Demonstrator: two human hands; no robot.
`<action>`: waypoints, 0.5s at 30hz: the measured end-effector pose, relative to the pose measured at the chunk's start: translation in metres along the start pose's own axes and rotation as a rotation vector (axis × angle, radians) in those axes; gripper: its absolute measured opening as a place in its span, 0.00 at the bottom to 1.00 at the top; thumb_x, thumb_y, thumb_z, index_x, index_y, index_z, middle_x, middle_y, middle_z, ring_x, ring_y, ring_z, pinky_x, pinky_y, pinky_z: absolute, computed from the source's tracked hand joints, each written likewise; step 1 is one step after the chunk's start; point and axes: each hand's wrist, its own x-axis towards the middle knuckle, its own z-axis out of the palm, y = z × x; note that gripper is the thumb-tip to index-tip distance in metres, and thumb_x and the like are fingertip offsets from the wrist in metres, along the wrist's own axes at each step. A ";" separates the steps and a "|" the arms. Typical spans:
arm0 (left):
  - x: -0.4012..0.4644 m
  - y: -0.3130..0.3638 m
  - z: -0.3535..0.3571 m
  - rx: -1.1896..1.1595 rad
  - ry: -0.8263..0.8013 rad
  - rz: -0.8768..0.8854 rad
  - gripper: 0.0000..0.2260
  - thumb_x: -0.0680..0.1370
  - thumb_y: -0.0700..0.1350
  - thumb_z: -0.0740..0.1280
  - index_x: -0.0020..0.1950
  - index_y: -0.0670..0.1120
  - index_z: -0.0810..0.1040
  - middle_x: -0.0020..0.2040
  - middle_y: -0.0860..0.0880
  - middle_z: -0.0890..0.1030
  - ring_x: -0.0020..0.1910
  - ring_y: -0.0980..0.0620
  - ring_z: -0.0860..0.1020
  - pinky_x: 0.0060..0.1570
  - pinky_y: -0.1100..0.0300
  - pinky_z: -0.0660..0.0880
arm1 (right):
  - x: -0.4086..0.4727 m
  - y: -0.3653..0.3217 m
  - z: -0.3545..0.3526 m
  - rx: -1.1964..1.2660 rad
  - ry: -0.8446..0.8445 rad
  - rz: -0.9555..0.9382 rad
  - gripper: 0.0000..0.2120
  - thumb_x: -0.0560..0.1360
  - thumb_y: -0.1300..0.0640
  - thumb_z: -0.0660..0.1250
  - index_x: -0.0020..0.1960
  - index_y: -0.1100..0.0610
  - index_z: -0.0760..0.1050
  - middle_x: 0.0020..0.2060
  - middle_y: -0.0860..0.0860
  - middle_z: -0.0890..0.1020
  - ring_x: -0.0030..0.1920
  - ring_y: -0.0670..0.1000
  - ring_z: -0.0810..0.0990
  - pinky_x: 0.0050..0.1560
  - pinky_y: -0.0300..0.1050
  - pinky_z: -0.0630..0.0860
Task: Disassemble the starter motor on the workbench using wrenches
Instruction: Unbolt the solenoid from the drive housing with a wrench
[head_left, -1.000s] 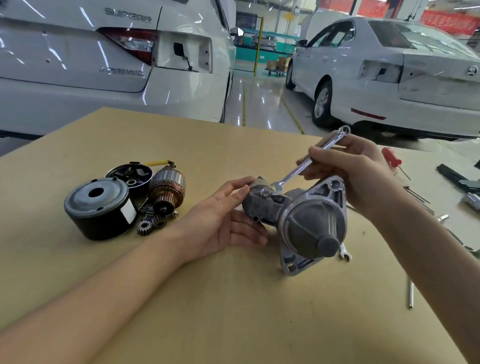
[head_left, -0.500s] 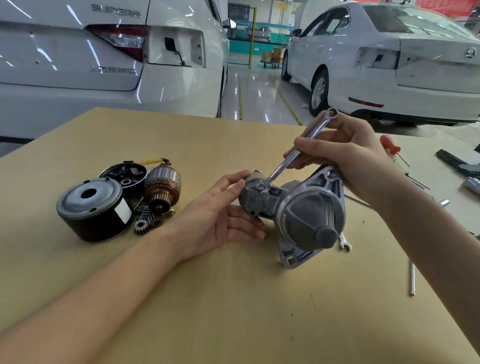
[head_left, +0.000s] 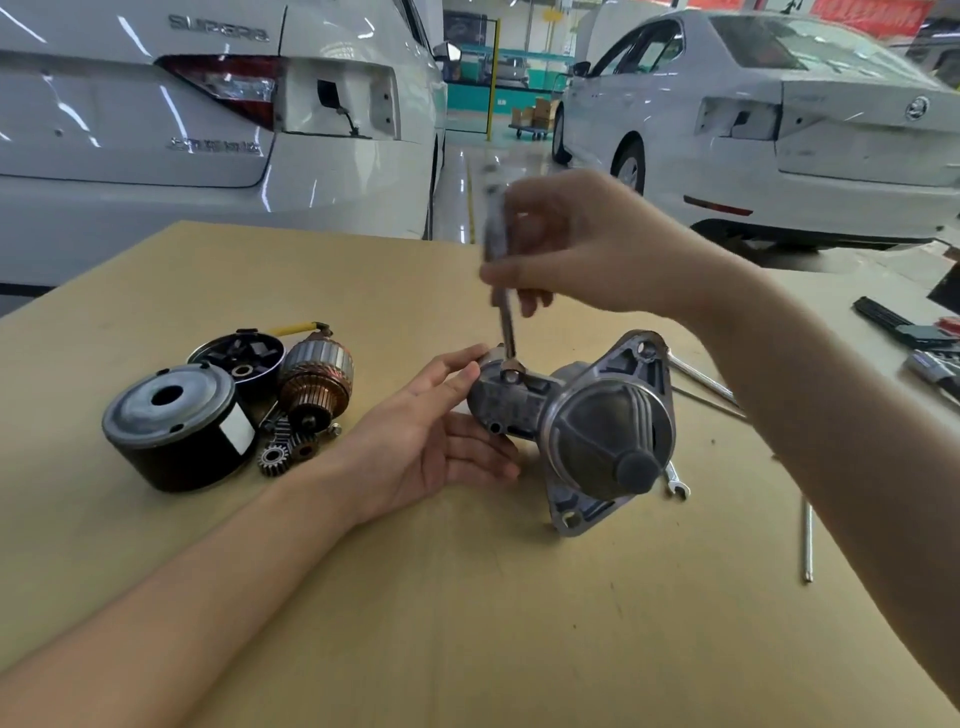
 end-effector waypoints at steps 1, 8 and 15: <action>0.000 0.000 0.000 -0.003 -0.003 0.006 0.21 0.72 0.52 0.64 0.65 0.52 0.69 0.36 0.34 0.81 0.32 0.39 0.82 0.31 0.53 0.80 | 0.010 -0.007 0.005 -0.051 -0.087 -0.021 0.06 0.75 0.64 0.68 0.50 0.64 0.76 0.38 0.57 0.83 0.33 0.47 0.82 0.37 0.40 0.80; 0.002 -0.006 -0.002 -0.007 -0.022 0.007 0.19 0.73 0.49 0.58 0.54 0.36 0.73 0.34 0.35 0.81 0.31 0.41 0.83 0.31 0.54 0.80 | 0.036 -0.026 0.051 -0.385 -0.539 -0.097 0.04 0.72 0.56 0.71 0.44 0.48 0.80 0.27 0.40 0.79 0.30 0.41 0.76 0.34 0.34 0.72; 0.000 -0.002 -0.001 -0.020 -0.022 0.011 0.21 0.73 0.52 0.64 0.65 0.51 0.70 0.36 0.33 0.81 0.33 0.38 0.83 0.31 0.53 0.80 | -0.013 0.006 0.004 0.446 0.160 -0.053 0.06 0.71 0.64 0.71 0.48 0.63 0.77 0.37 0.56 0.85 0.37 0.55 0.83 0.43 0.45 0.81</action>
